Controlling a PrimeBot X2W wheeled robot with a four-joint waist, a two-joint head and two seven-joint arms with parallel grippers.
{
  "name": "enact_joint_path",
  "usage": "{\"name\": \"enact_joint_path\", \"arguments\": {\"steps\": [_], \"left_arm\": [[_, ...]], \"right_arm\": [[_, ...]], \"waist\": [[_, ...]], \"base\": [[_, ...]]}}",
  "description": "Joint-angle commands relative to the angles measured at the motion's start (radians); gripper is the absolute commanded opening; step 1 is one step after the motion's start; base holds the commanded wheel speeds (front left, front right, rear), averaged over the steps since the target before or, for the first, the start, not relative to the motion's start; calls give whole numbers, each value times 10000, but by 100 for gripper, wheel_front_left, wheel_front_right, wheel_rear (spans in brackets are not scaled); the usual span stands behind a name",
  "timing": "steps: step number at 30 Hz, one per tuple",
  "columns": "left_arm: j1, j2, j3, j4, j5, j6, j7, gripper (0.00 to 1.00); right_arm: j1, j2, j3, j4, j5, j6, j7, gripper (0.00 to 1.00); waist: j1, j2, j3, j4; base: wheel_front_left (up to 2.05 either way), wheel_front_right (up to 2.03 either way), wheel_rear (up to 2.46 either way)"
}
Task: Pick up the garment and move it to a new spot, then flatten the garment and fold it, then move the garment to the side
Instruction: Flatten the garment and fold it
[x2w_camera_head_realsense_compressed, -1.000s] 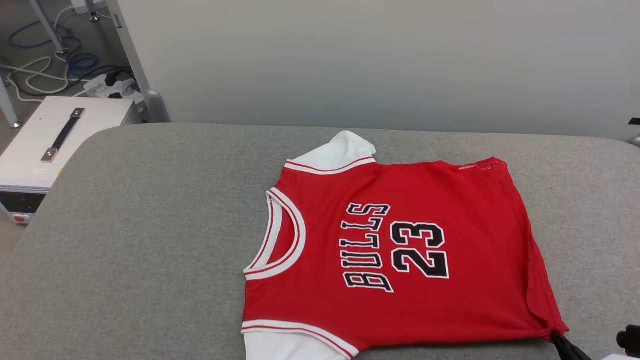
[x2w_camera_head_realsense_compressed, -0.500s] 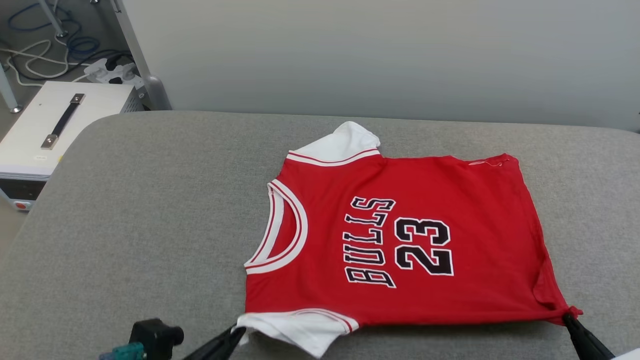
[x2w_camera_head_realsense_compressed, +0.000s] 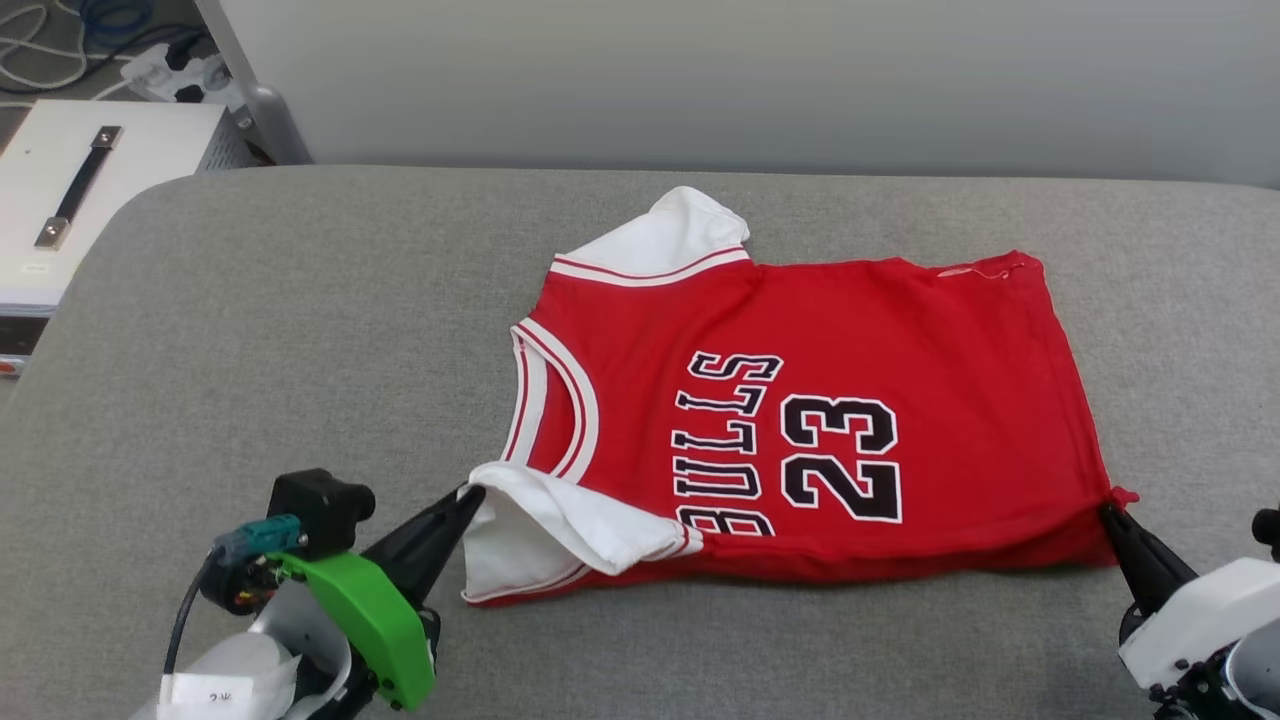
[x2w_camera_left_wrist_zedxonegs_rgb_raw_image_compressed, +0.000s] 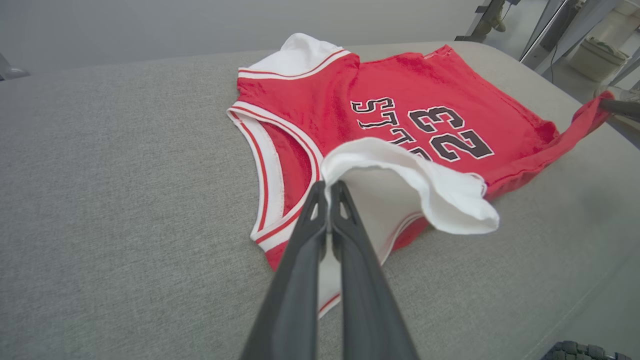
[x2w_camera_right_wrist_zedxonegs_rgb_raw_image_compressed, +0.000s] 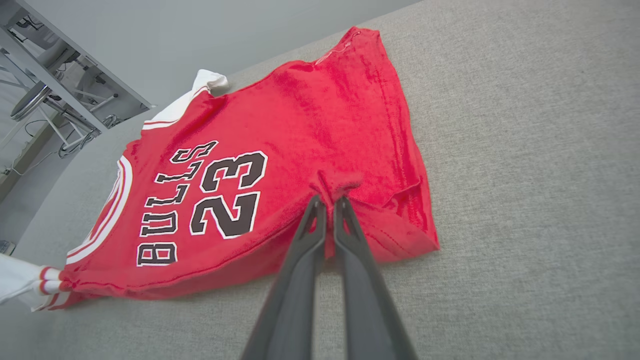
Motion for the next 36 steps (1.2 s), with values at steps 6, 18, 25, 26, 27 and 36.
{"name": "enact_joint_path", "arguments": {"steps": [6,18,25,26,27,36], "left_arm": [[-1133,-370,56,921,148,-68,190,0],[-2593,-1023,-410,2961,403,-293,214,0],[-3118,-1352,-657,3981,455,-341,124,0],[-3168,-1435,-682,4182,443,-343,119,35],[-3203,-1508,-686,4348,424,-341,112,100],[-3273,-2179,-603,5632,199,-356,-766,100]], "right_arm": [[-1305,43,64,741,-574,-9,569,0],[-2899,50,221,2157,-1301,-9,752,0],[-3384,5,451,2847,-1428,-9,558,0],[-3446,29,453,2971,-1372,-9,529,0],[-3497,57,410,3081,-1322,-9,491,0],[-3516,-107,755,3422,-1123,-9,30,100]], "waist": [[1,0,977,-277],[1,0,1709,-395],[1,0,1916,-418],[1,0,1927,-414],[1,0,1928,-409],[1,0,1348,-297]], "base": [[0,0,0],[0,0,0],[0,0,0],[0,0,0],[0,0,0],[0,0,0]]}}
